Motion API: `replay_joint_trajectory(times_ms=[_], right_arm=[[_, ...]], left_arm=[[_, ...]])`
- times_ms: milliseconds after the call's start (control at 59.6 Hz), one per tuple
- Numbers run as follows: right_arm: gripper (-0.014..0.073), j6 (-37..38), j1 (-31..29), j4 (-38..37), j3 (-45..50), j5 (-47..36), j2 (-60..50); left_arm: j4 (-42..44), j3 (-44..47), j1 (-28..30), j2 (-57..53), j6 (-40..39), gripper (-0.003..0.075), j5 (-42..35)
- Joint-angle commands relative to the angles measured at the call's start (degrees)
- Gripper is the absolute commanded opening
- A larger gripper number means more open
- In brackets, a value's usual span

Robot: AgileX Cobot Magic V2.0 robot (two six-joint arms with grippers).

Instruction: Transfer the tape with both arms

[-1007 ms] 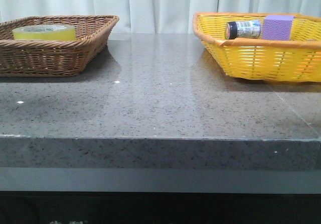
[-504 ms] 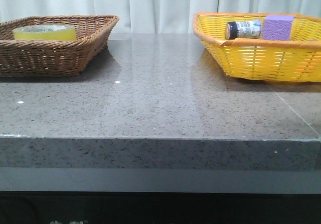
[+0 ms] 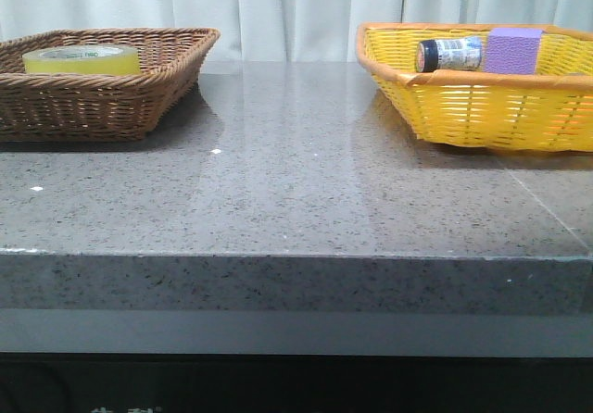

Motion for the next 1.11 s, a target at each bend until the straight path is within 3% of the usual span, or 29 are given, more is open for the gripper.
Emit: replay_joint_trajectory(times_ms=[0, 537, 655, 873, 1091], right_arm=[[-0.0069, -0.3, -0.2, 1.8, -1.2, -2.8, -0.3], [-0.0069, -0.3, -0.2, 1.8, -1.2, -2.8, -0.3], [-0.0069, -0.3, -0.2, 1.9, -1.2, -2.8, -0.3], [-0.0069, -0.3, -0.2, 2.1, -1.2, -2.8, -0.3], [-0.0069, -0.3, -0.2, 2.1, -1.2, -2.8, -0.3]], left_arm=[[-0.7, -1.4, -0.5, 0.1, -0.1, -0.0020, -3.8], [-1.1, 0.6, -0.2, -3.3, -0.1, -0.0020, -5.8], [4.0, 5.2, 3.4, -10.5, 0.3, -0.0020, -9.9], [4.0, 19.1, 14.8, -24.2, -0.1, -0.0020, -19.8], [3.4, 36.2, 22.2, -31.6, -7.8, -0.0020, -34.7]])
